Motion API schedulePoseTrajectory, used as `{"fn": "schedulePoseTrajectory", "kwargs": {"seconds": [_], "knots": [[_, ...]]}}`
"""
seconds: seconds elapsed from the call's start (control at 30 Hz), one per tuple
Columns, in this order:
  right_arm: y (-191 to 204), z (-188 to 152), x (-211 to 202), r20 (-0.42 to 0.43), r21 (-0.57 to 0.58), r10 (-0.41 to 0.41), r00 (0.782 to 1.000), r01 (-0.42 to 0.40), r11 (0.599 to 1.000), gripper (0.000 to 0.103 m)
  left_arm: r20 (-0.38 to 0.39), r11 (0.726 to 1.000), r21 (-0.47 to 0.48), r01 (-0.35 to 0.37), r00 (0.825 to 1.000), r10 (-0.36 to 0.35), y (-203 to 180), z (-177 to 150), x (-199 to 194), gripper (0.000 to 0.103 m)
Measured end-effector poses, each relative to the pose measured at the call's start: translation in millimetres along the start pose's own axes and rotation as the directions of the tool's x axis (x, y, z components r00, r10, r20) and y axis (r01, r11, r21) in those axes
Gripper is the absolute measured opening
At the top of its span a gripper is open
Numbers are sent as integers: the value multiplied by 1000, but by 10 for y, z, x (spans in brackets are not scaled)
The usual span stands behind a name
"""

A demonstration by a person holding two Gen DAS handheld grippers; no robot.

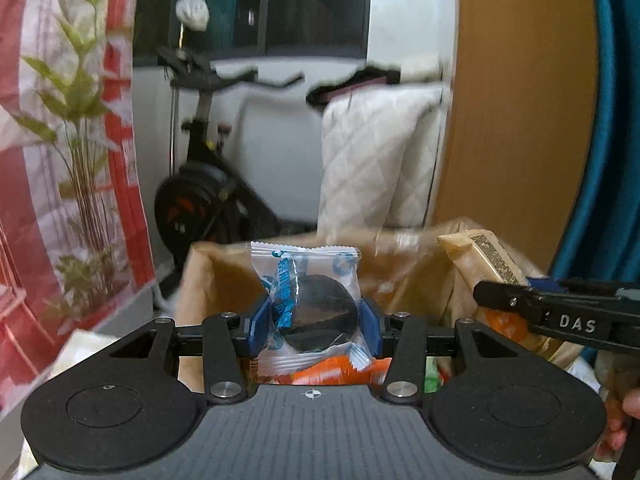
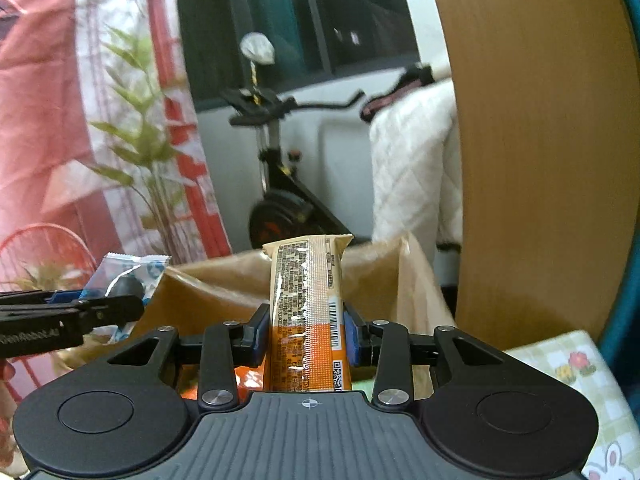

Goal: Organize snacks
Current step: 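Carry both snacks over the bin and open both tools to release them, then grasp the yellow wrapped candy with the left tool while the right tool grasps the gold pouch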

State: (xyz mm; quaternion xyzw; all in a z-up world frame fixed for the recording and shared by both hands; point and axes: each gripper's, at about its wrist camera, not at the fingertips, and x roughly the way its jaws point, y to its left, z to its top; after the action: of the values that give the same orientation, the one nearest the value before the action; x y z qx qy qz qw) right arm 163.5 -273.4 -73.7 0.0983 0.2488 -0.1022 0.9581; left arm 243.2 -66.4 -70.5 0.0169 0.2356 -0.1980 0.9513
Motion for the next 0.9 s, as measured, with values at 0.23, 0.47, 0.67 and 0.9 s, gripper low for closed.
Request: {"fn": "schedulePoseTrajectory", "kwargs": {"seconds": [0.23, 0.47, 0.67, 0.9], "knots": [[40, -188, -119, 16, -12, -5, 1000, 5, 1000, 52, -38, 1000, -15, -8, 999, 7, 166, -127, -76, 70], [17, -211, -567, 58, -24, 48, 997, -46, 999, 51, 2, 1000, -17, -15, 1000, 15, 323, -212, -612, 69], [78, -444, -1032, 81, -58, 93, 992, -89, 994, 51, 12, 998, -65, -8, 1000, 9, 408, -504, -1050, 69], [47, -964, -1258, 3, -63, 119, 993, -119, 991, 51, -28, 996, -90, -6, 1000, 3, 388, -1056, -1254, 69]]}}
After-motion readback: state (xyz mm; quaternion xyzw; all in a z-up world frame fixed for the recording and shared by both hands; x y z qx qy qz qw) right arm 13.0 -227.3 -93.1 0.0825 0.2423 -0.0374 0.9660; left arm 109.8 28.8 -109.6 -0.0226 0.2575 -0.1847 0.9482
